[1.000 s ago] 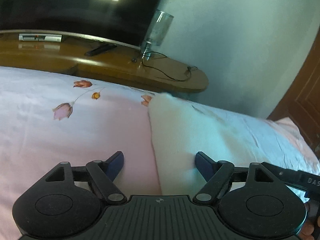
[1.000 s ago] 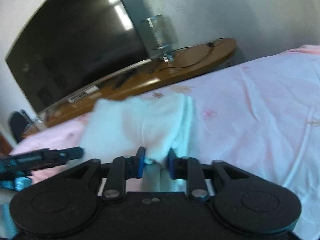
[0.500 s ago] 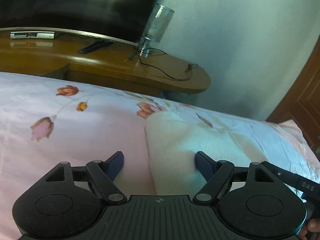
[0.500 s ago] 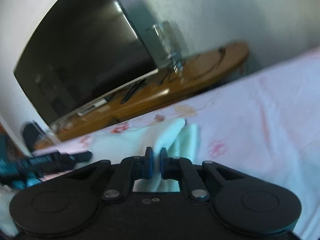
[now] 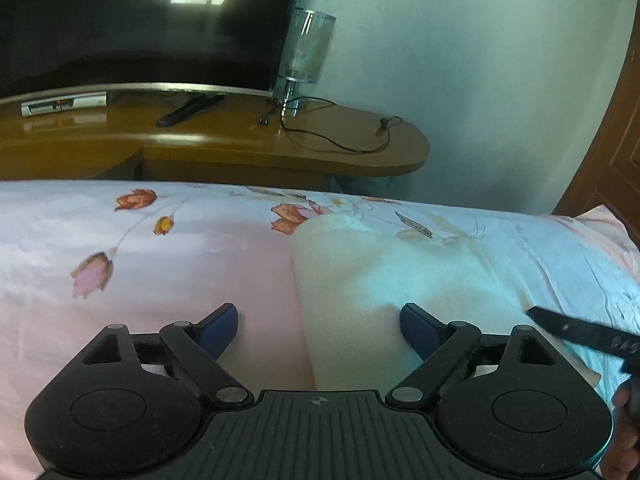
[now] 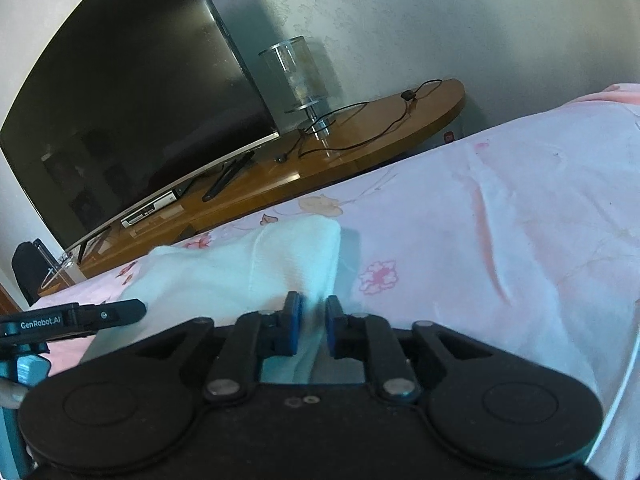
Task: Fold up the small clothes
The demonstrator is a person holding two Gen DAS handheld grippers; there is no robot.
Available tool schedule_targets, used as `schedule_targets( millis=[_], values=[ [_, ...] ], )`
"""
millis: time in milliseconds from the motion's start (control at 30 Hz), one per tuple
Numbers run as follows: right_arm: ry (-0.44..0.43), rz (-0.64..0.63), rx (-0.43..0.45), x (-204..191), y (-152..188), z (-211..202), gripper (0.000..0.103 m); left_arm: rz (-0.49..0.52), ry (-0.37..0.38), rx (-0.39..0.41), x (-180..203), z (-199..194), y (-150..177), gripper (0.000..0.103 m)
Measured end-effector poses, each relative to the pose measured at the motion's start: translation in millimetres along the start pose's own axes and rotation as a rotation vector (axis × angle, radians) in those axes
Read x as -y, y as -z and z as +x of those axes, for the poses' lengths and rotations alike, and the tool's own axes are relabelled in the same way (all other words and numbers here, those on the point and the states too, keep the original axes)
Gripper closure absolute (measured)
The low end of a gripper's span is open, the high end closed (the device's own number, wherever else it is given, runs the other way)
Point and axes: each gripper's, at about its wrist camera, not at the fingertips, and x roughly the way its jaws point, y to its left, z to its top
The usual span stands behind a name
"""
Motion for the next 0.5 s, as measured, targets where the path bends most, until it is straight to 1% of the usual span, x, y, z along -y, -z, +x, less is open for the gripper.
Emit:
schedule_targets(
  millis=[33,67,100,167,233,367,433,500],
  values=[
    [0.000,0.006,0.004,-1,-2,-7,0.075,0.003,-0.001,0.005,0,-5,0,0.015],
    [-0.020,0.007,0.017,-3,-3,-15,0.068,0.006,0.000,0.011,-1,-9,0,0.015],
    [-0.046,0.003,0.039,-6,-3,-25,0.066,0.011,0.003,0.016,-1,-14,2,0.015],
    [-0.033,-0.007,0.052,-12,-1,-39,0.064,0.022,0.004,0.024,-4,-24,6,0.015],
    [-0.058,0.018,0.054,-11,6,-57,0.064,0.024,0.008,0.026,-10,-37,13,0.015],
    [-0.088,0.067,0.030,-7,29,-83,0.064,-0.011,0.011,0.021,-27,-60,33,0.015],
    [-0.096,0.083,0.012,-6,40,-86,0.065,-0.032,0.020,0.007,-31,-64,40,0.015],
    [-0.106,0.103,-0.012,-7,49,-82,0.066,-0.033,0.027,-0.004,-30,-67,46,0.015]
  ],
)
